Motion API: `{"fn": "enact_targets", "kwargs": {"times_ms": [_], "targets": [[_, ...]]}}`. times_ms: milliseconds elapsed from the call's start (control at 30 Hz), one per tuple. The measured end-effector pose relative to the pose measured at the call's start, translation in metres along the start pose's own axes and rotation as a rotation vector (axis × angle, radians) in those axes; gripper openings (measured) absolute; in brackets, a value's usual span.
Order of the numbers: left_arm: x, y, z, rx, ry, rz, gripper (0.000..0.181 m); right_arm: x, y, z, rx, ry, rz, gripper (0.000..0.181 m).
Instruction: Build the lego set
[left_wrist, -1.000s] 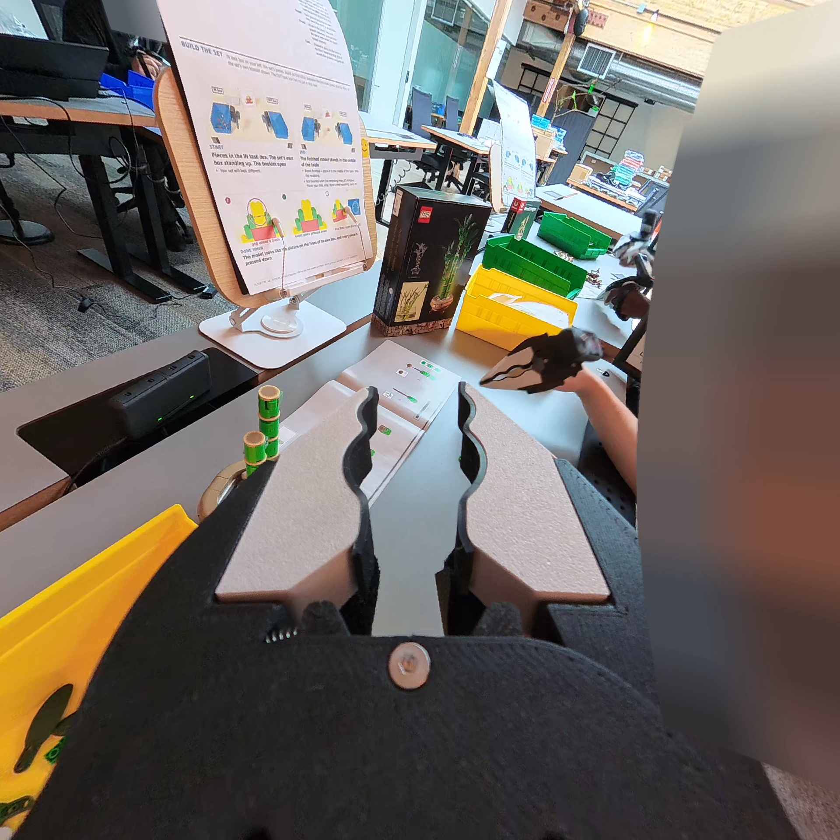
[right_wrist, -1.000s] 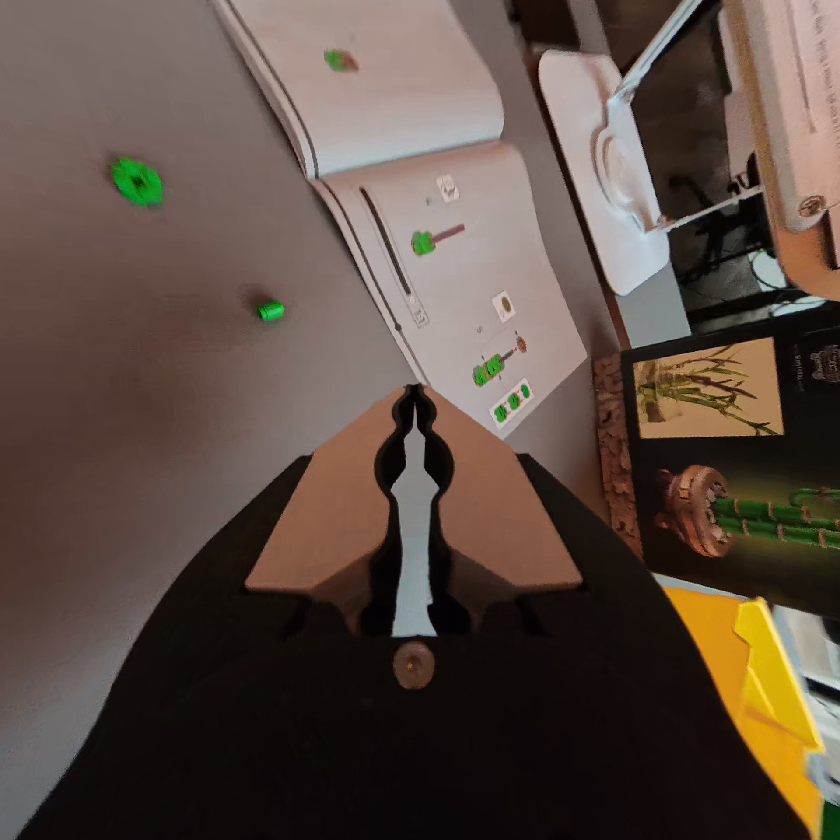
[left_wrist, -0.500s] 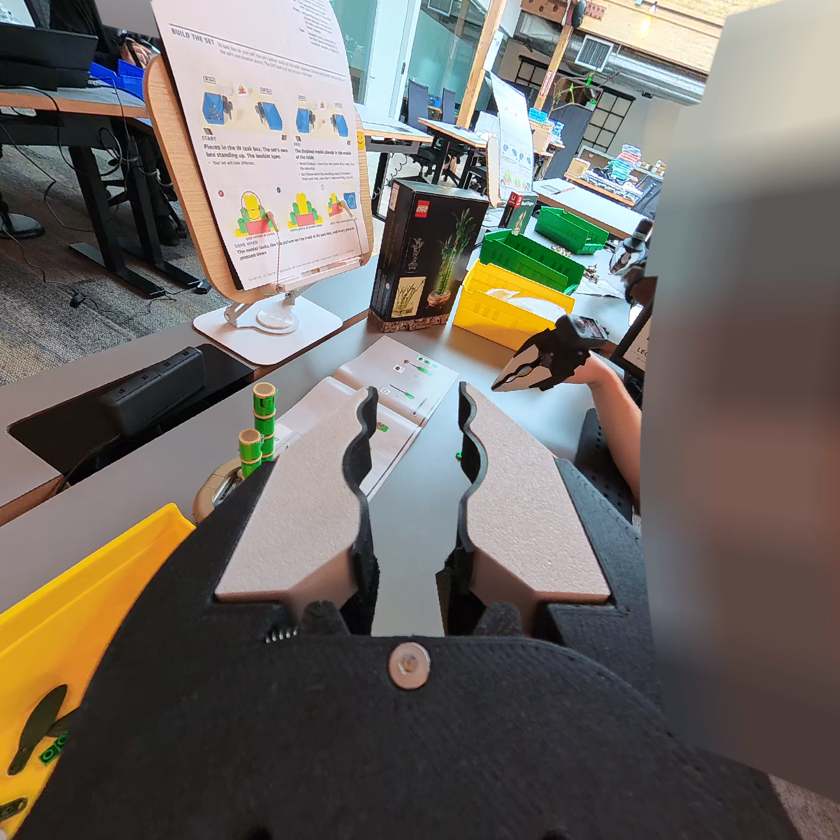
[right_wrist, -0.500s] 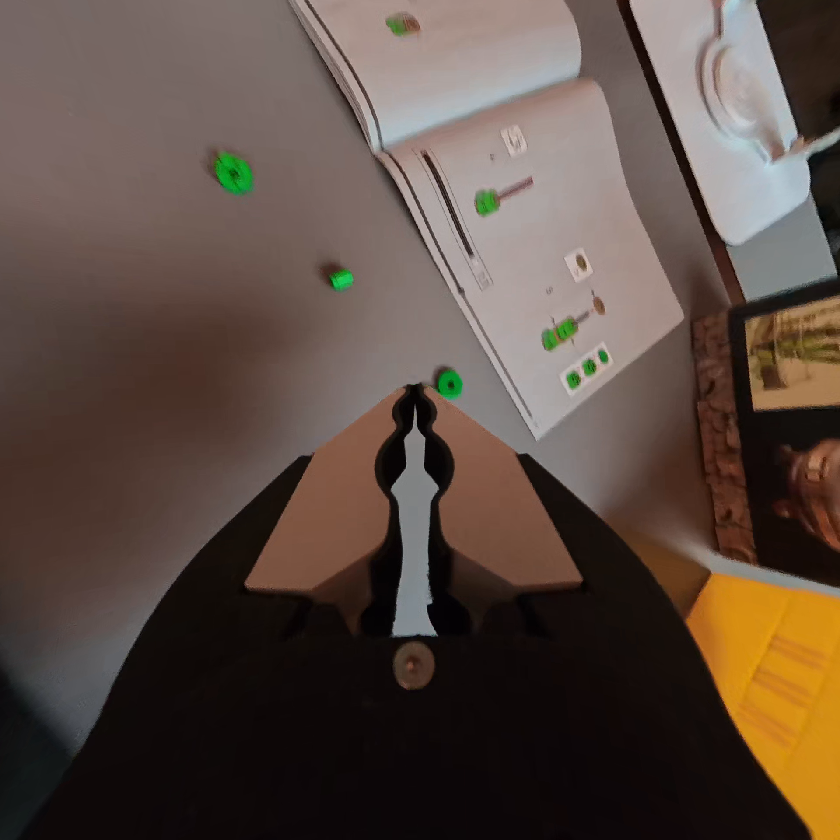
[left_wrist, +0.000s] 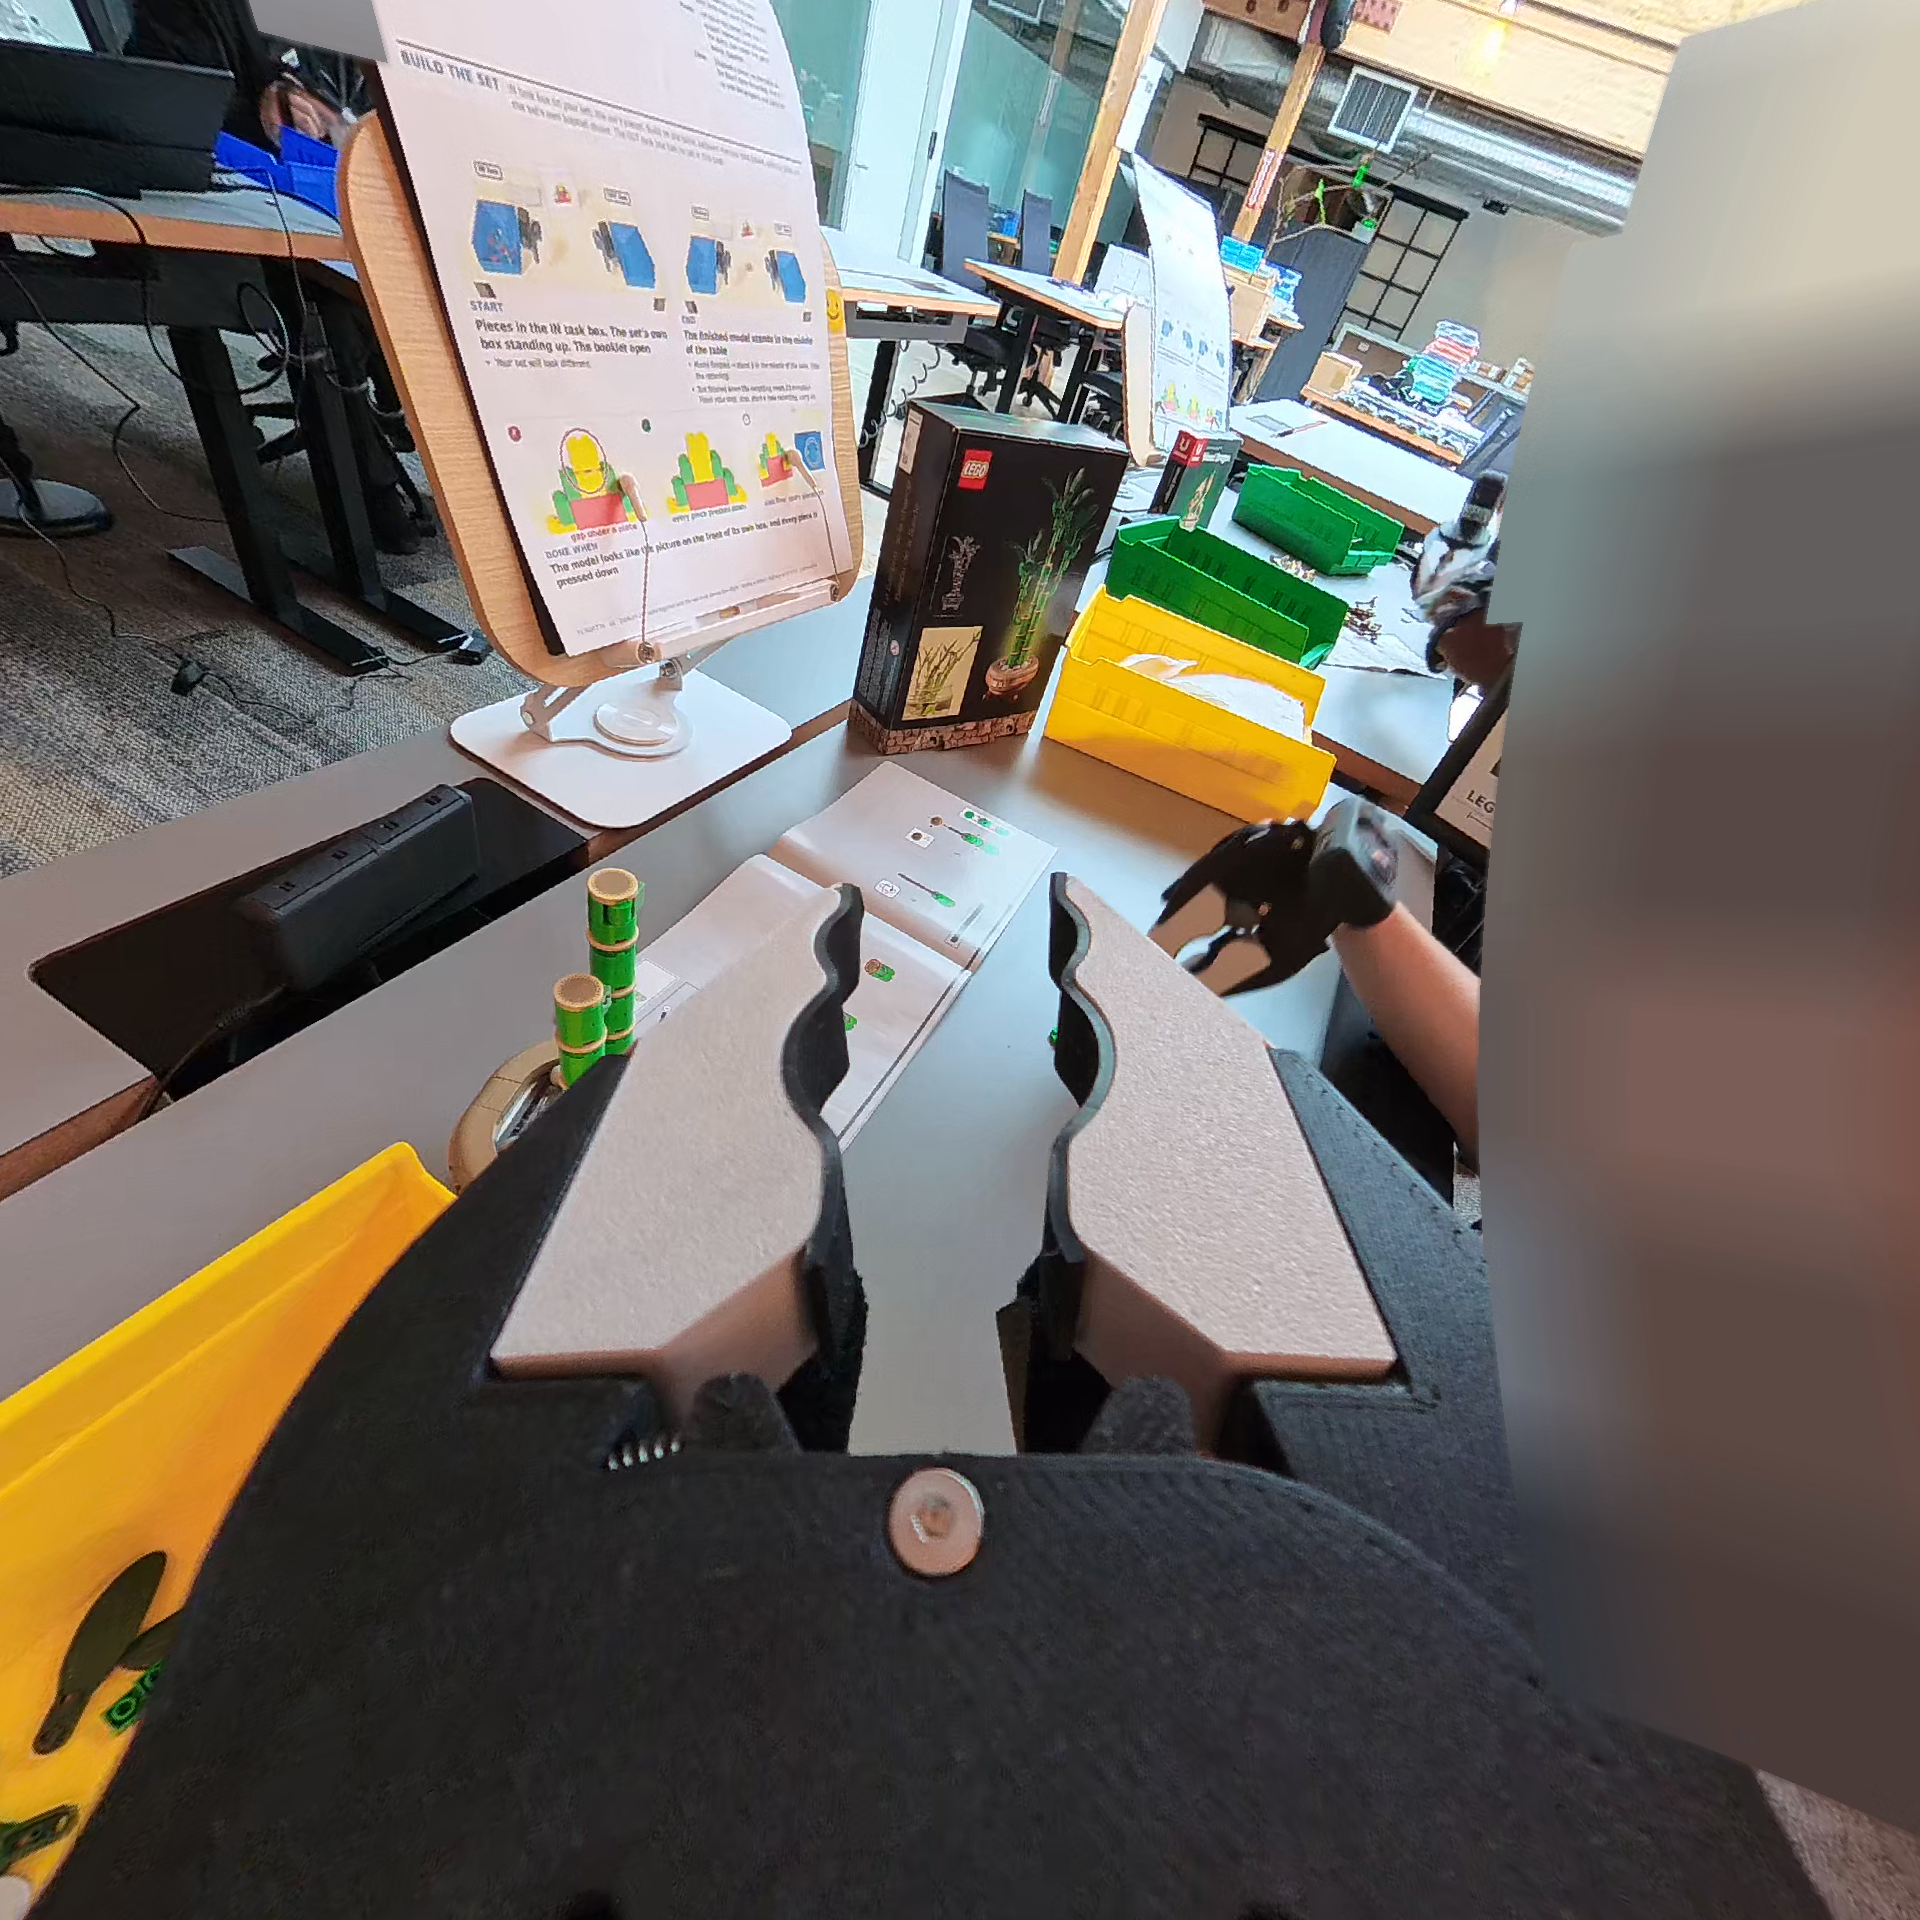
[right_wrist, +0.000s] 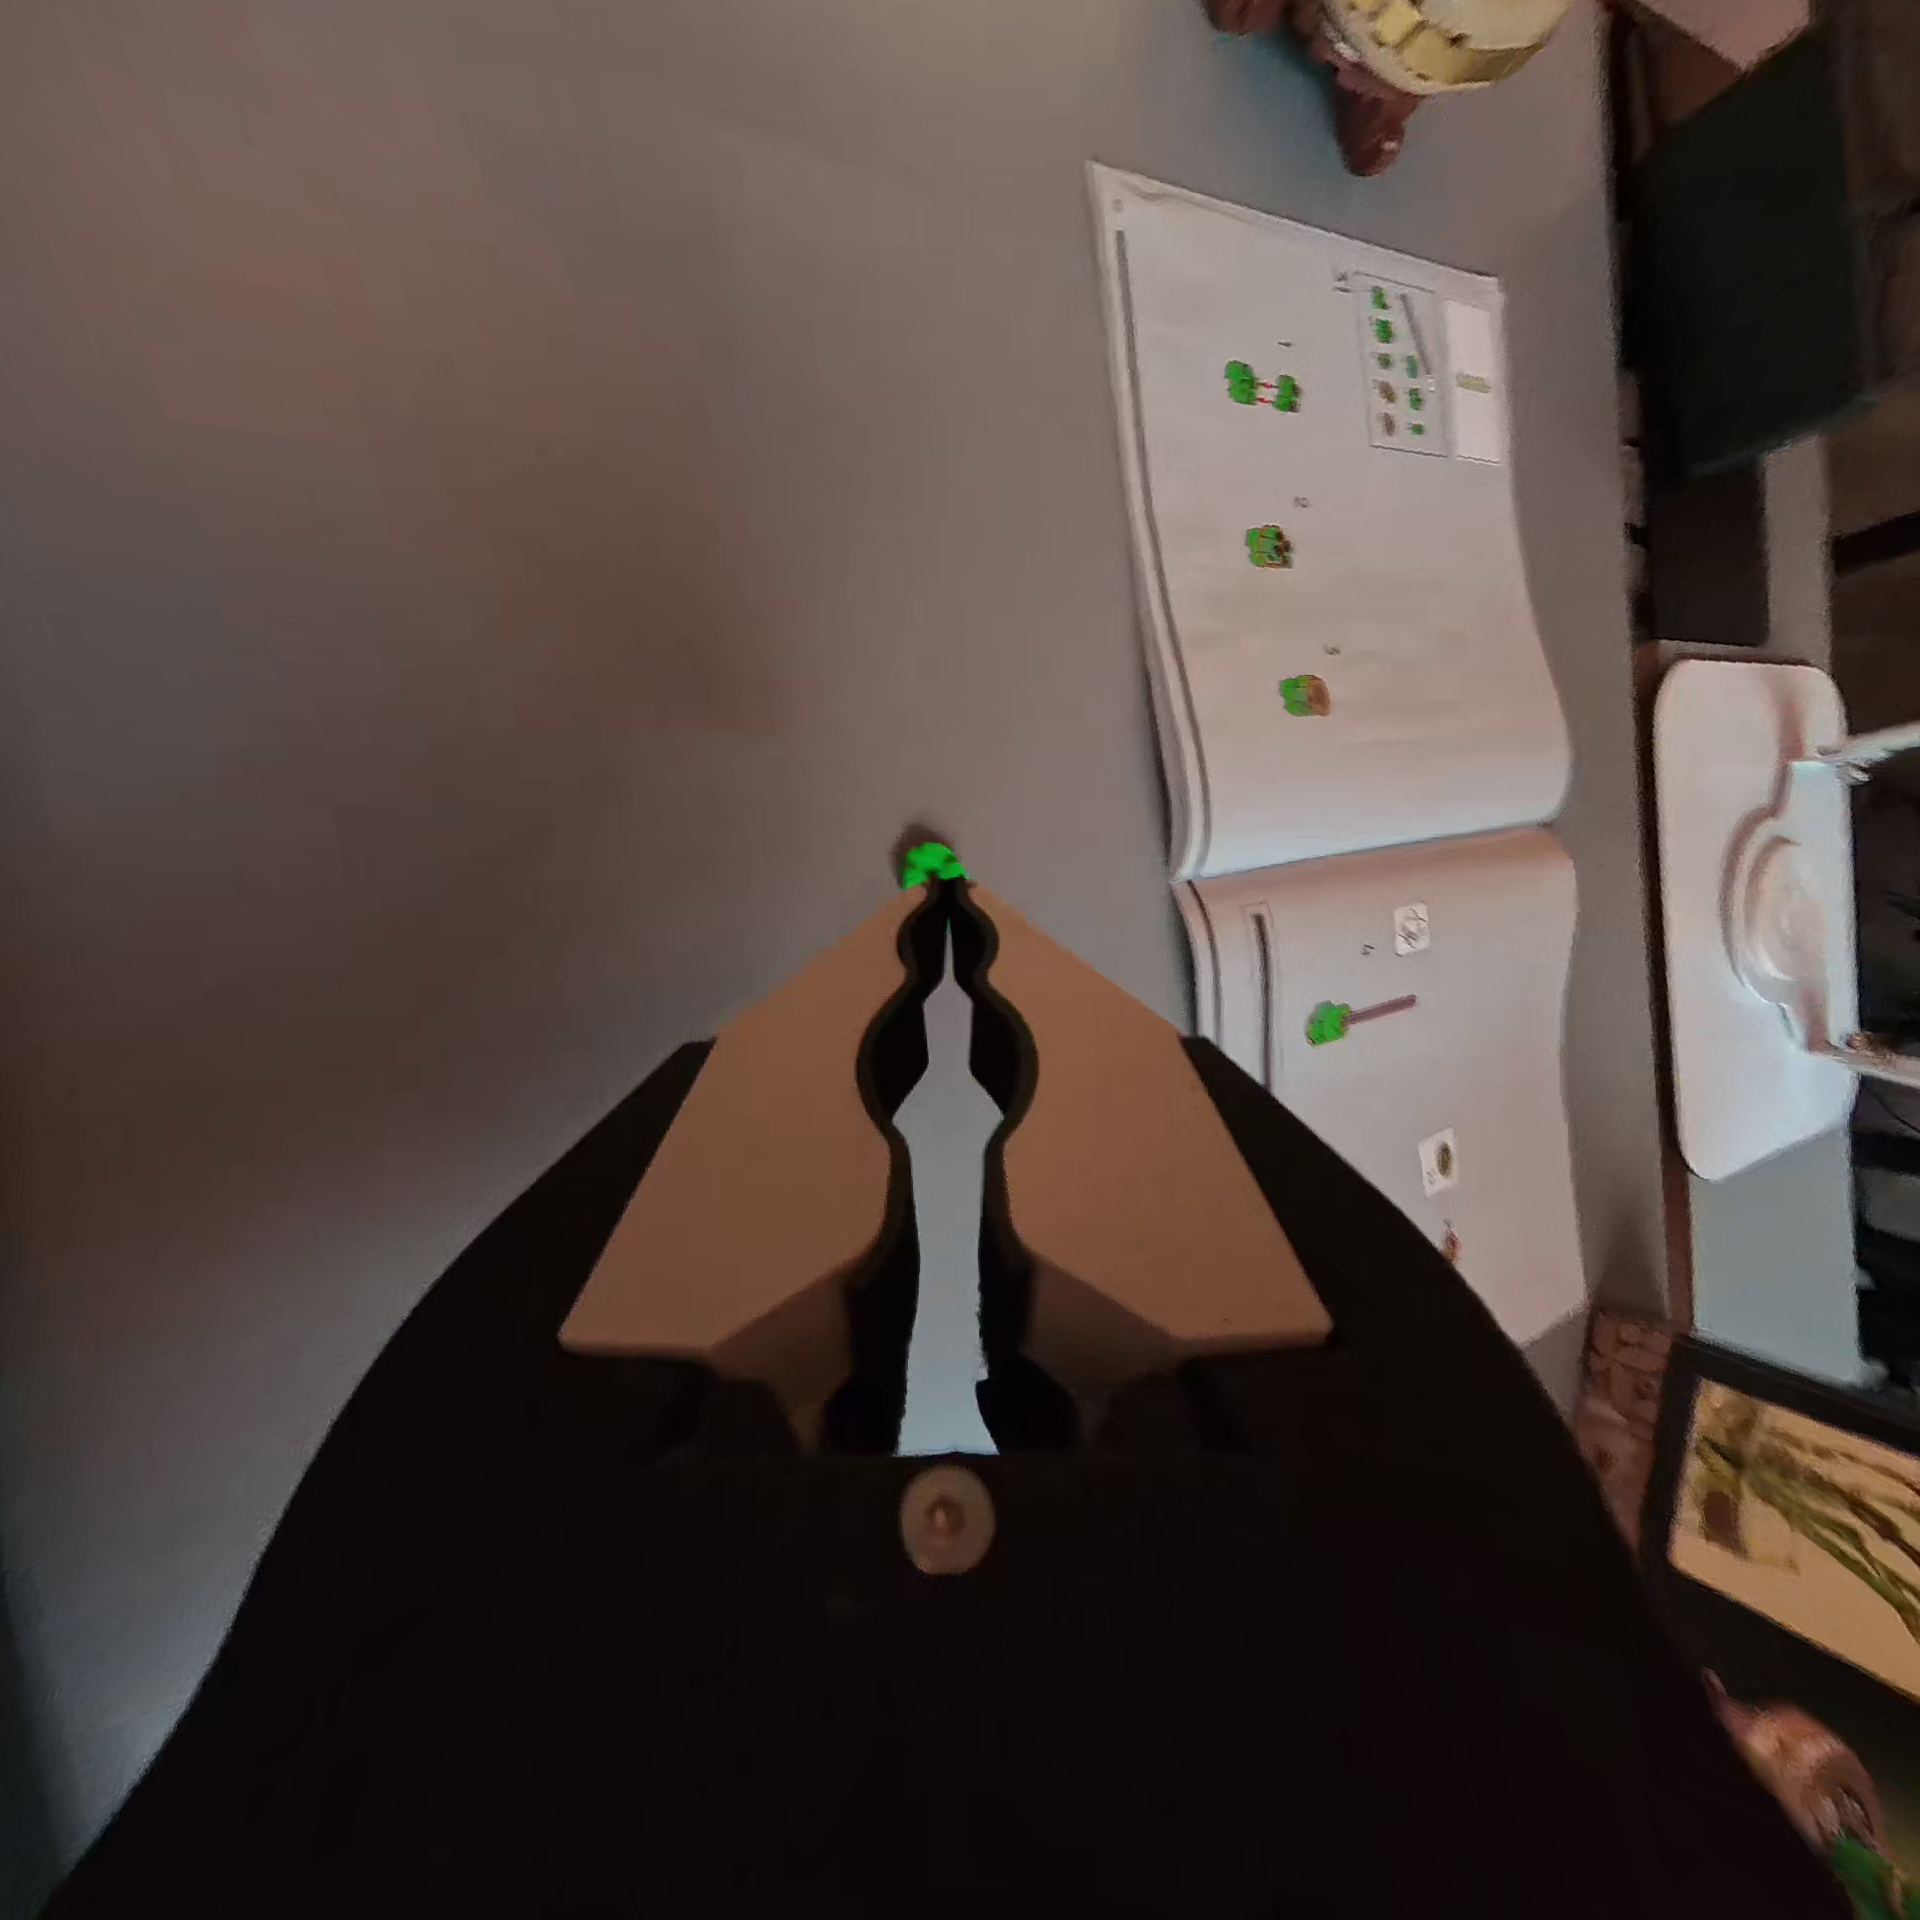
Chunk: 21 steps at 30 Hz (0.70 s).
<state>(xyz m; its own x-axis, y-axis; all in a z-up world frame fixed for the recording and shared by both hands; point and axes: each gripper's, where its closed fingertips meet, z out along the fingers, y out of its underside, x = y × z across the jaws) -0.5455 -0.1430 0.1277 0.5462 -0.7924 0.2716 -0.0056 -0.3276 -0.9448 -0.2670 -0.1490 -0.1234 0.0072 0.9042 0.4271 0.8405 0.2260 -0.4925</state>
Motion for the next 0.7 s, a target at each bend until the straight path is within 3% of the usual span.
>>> {"fn": "enact_targets", "kwargs": {"times_ms": [167, 267, 333, 433, 533, 600, 700], "targets": [[-0.007, 0.003, -0.002, -0.013, -0.042, 0.015, 0.035, 0.030, 0.045, -0.037, -0.013, 0.101, 0.199, 0.000], [-0.011, 0.004, -0.007, -0.017, -0.068, 0.015, 0.035, 0.030, 0.088, -0.034, -0.095, 0.075, 0.316, 0.000], [-0.014, 0.006, -0.009, -0.031, -0.080, 0.017, 0.035, 0.040, 0.089, -0.033, -0.077, 0.122, 0.315, 0.000], [-0.023, 0.017, -0.009, -0.127, -0.138, 0.048, 0.035, 0.082, 0.024, -0.049, 0.192, 0.383, 0.275, 0.007], [-0.037, 0.046, -0.019, -0.316, -0.248, 0.081, 0.035, 0.088, -0.058, -0.058, 0.486, 0.438, 0.316, 0.029], [-0.047, 0.072, -0.031, -0.469, -0.324, 0.078, 0.035, 0.073, -0.094, -0.044, 0.542, 0.385, 0.303, 0.033], [-0.067, 0.098, -0.061, -0.620, -0.486, 0.075, 0.024, 0.053, -0.111, -0.019, 0.474, 0.365, 0.204, 0.035]]}}
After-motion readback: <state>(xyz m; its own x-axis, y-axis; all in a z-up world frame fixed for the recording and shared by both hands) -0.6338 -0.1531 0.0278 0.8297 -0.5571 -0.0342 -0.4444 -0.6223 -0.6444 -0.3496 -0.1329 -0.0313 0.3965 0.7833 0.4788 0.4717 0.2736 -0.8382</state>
